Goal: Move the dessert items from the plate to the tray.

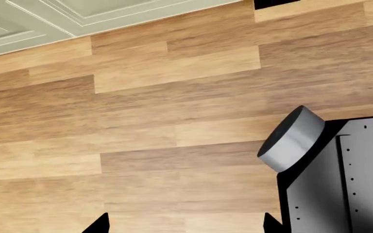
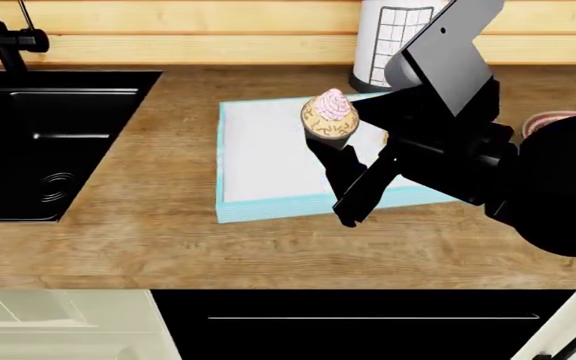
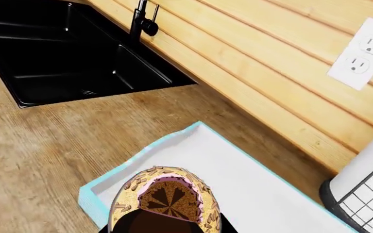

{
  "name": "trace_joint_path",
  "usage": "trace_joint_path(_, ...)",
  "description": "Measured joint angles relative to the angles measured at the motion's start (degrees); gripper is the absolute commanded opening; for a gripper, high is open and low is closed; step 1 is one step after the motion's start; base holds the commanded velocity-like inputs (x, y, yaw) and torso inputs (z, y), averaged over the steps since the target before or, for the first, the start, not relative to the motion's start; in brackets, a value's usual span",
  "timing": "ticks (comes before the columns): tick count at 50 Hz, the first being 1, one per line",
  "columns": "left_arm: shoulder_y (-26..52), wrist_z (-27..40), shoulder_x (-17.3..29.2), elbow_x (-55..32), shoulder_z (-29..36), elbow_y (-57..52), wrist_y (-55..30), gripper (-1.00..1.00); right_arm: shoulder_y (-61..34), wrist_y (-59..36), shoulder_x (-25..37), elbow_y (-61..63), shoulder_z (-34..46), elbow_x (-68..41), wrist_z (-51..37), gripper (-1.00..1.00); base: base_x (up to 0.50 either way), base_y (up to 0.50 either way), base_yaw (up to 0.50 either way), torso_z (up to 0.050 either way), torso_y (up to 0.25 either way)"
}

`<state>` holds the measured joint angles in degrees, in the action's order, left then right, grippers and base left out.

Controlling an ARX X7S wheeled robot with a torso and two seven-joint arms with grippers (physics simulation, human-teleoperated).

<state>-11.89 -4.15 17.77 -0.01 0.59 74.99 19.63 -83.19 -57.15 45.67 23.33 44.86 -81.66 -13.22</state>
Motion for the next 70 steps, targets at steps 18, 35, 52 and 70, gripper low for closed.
trace_joint_path(18, 0.01, -0.01, -0.03, 0.02, 0.27, -0.01, -0.04, 1.00, -0.20, 0.17, 0.00, -0.17, 0.08, 0.43, -0.26, -1.00, 0.00, -0.06, 0.00, 0.000, 0.000)
trace_joint_path(35, 0.09, -0.15, 0.01, -0.02, 0.19, -0.12, -0.05, 1.00, -0.30, 0.06, -0.01, 0.13, 0.18, 0.17, -0.92, -1.00, 0.19, -0.02, 0.00, 0.000, 0.000)
trace_joint_path(52, -0.09, -0.21, 0.01, 0.00, 0.15, 0.00, -0.11, 1.00, -0.42, 0.04, -0.07, 0.00, 0.45, 0.31, -0.85, -1.00, 0.31, -0.01, 0.00, 0.000, 0.000)
trace_joint_path(70, 0.06, -0.23, 0.03, 0.00, 0.22, -0.04, -0.09, 1.00, -1.17, -0.75, -2.00, -2.87, 2.25, 2.09, 1.03, -1.00, 0.00, 0.00, 0.00, 0.000, 0.000)
